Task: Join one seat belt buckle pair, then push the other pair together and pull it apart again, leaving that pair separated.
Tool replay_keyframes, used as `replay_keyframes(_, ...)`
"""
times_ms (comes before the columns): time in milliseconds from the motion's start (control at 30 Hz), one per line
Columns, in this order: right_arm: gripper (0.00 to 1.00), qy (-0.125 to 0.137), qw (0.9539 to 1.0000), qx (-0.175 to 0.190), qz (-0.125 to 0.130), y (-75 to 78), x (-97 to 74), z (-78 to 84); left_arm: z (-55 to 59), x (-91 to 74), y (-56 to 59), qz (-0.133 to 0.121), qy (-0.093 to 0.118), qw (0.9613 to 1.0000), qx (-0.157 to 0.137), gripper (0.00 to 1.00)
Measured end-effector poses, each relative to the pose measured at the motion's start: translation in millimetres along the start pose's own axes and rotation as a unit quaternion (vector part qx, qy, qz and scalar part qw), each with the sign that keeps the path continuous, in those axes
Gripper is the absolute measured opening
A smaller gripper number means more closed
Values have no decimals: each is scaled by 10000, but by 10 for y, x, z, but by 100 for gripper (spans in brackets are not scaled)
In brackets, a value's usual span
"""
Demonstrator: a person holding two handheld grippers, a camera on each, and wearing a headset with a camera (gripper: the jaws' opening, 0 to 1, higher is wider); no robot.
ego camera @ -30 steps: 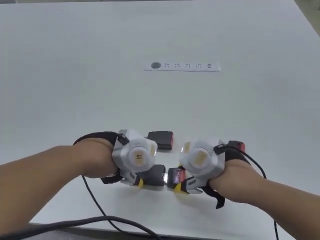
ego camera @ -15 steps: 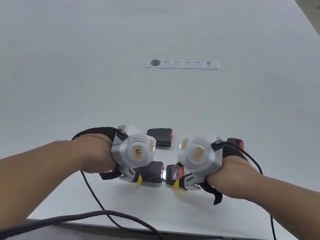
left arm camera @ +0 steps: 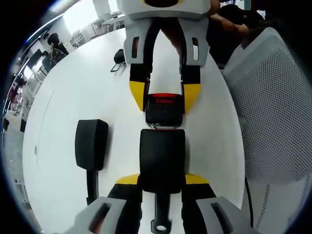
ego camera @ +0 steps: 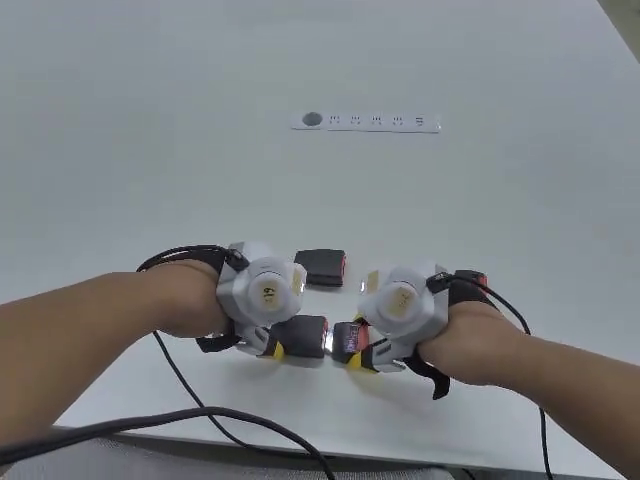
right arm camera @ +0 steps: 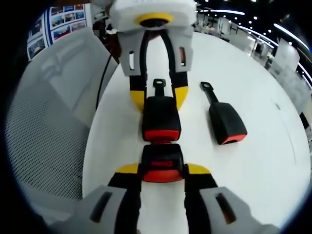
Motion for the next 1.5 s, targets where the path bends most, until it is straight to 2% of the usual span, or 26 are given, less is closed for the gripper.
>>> replay_keyframes(967,34,19,10000,71,-3,4,9,7,-27,8,-8,18,-122,9999,-65,32)
replay_keyframes(1167,34,27,9999,154,-15,14,15,9,-33,9,-8,26,-100,9999,13,33)
replay_keyframes(1333,35,12,10000,66,0,10,16,2,-54,12,4,-10,-189,9998,-8,33)
replay_keyframes(1500,35,99,9999,112,51,5,23,24,-24,5,7,-63,-85,9998,-157,33)
Point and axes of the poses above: the centre of the closed fingertips' face, and the gripper's own axes: x roughly forward along the fingers, y roughly to its right, z roughly out of its underside, the point moved 10 cm from there along -x, roughly backward along the fingers, and after that the axes turned 13 degrees about -x, right-handed, at the moved point
